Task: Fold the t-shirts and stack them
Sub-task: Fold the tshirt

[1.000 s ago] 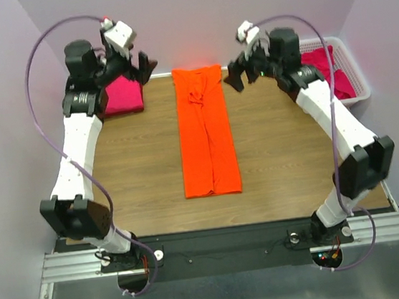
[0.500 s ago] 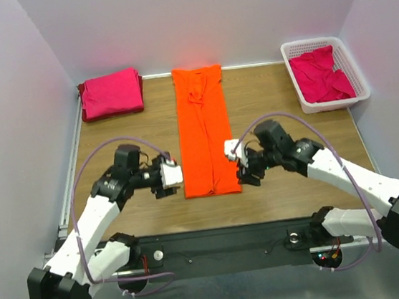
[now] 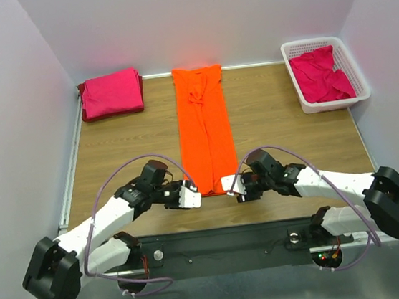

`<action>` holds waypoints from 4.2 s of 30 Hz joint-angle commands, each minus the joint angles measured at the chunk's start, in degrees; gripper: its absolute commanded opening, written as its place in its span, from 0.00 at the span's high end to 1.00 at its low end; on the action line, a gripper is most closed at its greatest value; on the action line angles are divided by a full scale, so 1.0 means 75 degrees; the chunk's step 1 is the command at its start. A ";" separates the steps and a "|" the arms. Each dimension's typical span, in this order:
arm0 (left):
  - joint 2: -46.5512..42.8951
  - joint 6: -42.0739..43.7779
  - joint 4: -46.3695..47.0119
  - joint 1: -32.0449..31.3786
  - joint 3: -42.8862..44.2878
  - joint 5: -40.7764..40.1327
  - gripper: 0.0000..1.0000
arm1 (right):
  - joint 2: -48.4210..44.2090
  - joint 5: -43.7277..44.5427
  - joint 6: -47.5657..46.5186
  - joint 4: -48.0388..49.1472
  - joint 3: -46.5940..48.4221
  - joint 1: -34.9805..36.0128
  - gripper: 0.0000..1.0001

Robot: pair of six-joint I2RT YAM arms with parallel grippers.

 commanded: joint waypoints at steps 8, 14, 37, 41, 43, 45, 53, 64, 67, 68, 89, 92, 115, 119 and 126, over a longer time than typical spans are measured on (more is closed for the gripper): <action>0.1349 -0.0192 0.1114 -0.0127 0.0102 -0.0305 0.51 | 0.0619 0.0028 -0.0694 0.1478 -0.0460 0.0064 0.57; 0.1853 -0.0121 0.1162 -0.0244 0.0067 -0.0515 0.51 | 0.0795 0.0110 -0.0683 0.1574 -0.0531 0.0064 0.59; 0.1504 -0.0391 -0.0922 -0.0571 0.1390 -0.0083 1.00 | -0.0282 -0.0042 0.0336 -0.0486 0.0336 0.0180 0.99; 0.1304 -0.0647 -0.1592 -0.0701 0.1602 0.0176 1.00 | -0.0798 -0.0019 0.0770 -0.0688 0.0465 0.0228 0.99; 0.1280 -0.0719 -0.1616 -0.0678 0.1649 0.0129 1.00 | -0.0740 0.0308 0.0864 -0.0676 0.0687 0.0228 1.00; 0.1280 -0.0684 -0.1499 -0.0666 0.1684 -0.0046 1.00 | -0.0623 0.0473 0.0562 -0.0665 0.0816 0.0193 0.99; 0.2004 0.0217 -0.1159 -0.0011 0.2609 -0.0410 1.00 | 0.0347 -0.0088 -0.0482 -0.0501 0.1764 -0.0896 0.99; 0.4665 0.2116 -0.1286 0.1571 0.5475 -0.0153 1.00 | 0.2936 -0.1014 -0.1841 -0.0465 0.4223 -0.2338 1.00; 0.5485 0.2643 -0.1614 0.1899 0.6402 -0.0059 1.00 | 0.3651 -0.1178 -0.2088 -0.0466 0.4997 -0.2677 0.99; 0.5847 0.2737 -0.1674 0.1981 0.6615 -0.0024 1.00 | 0.3829 -0.1202 -0.2135 -0.0466 0.5186 -0.2748 1.00; 0.8991 0.2330 -0.0902 0.2756 1.0110 -0.0304 0.73 | 0.7111 -0.1027 -0.2137 -0.0360 0.8690 -0.3546 0.59; 0.8828 0.1790 -0.0585 0.2895 1.0098 -0.0364 0.43 | 0.6809 -0.0688 -0.1902 -0.0290 0.8622 -0.3569 0.43; 0.5581 0.2210 0.0142 0.2404 0.4438 0.0587 0.43 | 0.4568 -0.1495 -0.2464 -0.0161 0.4614 -0.2597 0.63; 0.5966 0.2328 0.0224 0.2287 0.4531 0.0399 0.43 | 0.4930 -0.1426 -0.2698 -0.0033 0.4602 -0.2561 0.63; 0.6506 0.2363 0.0107 0.2217 0.4825 0.0153 0.50 | 0.5260 -0.1238 -0.2839 0.0062 0.4637 -0.2550 0.64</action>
